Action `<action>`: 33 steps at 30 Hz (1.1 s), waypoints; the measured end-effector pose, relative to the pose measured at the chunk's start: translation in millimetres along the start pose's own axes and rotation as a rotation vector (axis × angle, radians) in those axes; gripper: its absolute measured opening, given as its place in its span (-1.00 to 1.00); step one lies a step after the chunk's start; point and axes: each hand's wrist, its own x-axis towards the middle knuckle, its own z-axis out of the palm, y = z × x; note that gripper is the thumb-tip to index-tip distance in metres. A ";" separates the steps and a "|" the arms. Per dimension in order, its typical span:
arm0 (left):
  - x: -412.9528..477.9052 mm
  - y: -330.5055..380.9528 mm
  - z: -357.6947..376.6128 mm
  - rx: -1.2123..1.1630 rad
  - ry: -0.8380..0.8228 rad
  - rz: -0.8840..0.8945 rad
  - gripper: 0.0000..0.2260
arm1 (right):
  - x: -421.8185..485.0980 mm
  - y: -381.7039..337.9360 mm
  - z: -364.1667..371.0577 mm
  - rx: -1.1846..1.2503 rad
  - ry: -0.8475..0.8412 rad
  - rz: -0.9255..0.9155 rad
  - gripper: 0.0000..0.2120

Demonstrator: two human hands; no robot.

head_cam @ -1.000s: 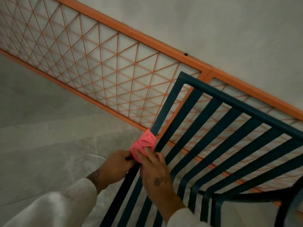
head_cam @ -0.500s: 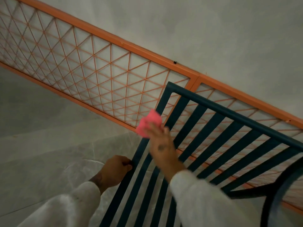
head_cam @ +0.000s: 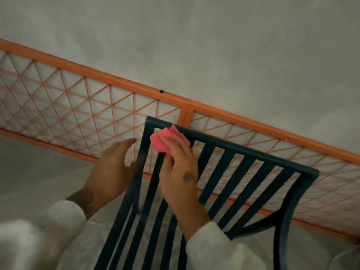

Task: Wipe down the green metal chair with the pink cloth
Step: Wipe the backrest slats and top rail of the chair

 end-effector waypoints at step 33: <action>30.2 259.7 192.0 0.591 -0.400 0.631 -0.13 | -24.1 268.6 -280.3 0.429 0.013 1.046 -0.78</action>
